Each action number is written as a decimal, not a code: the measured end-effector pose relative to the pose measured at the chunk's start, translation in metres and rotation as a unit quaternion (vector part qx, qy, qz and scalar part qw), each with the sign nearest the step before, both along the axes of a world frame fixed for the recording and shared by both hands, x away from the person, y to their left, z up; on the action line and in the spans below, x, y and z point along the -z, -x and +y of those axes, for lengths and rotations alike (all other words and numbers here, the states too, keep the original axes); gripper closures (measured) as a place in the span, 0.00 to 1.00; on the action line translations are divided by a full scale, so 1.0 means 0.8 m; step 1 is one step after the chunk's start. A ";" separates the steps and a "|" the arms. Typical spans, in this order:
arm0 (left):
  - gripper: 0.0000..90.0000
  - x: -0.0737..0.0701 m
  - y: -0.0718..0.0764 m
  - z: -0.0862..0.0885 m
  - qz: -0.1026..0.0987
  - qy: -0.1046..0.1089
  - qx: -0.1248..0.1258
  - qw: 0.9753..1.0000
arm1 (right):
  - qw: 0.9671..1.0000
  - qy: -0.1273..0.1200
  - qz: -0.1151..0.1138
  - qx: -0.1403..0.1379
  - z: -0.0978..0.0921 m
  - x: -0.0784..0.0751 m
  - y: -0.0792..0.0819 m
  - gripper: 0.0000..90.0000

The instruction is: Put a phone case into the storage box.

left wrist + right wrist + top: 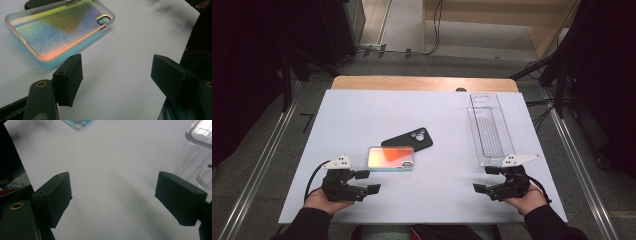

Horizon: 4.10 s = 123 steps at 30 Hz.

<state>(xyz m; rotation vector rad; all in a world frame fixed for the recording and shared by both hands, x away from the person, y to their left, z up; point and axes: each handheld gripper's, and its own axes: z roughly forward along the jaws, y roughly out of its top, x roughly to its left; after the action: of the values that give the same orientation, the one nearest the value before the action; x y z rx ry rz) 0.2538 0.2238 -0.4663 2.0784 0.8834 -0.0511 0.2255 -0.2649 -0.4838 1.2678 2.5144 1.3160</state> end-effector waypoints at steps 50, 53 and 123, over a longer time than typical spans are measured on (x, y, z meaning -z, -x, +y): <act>0.29 -0.007 0.000 0.004 0.006 -0.001 -0.017 1.000 | 1.000 -0.009 0.000 -0.003 0.002 -0.004 0.005 0.14; 0.29 -0.009 -0.003 0.004 0.011 0.000 -0.024 1.000 | 1.000 -0.007 0.001 -0.002 0.002 -0.004 0.005 0.13; 1.00 0.014 -0.164 -0.024 0.024 -0.101 -0.133 0.986 | 1.000 0.002 0.002 0.000 -0.001 -0.004 0.007 0.13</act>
<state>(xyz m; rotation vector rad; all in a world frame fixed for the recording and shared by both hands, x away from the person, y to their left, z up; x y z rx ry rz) 0.3849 0.2046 -0.4771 2.1322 1.2309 0.1371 0.2203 -0.2659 -0.4810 1.2712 2.5196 1.3083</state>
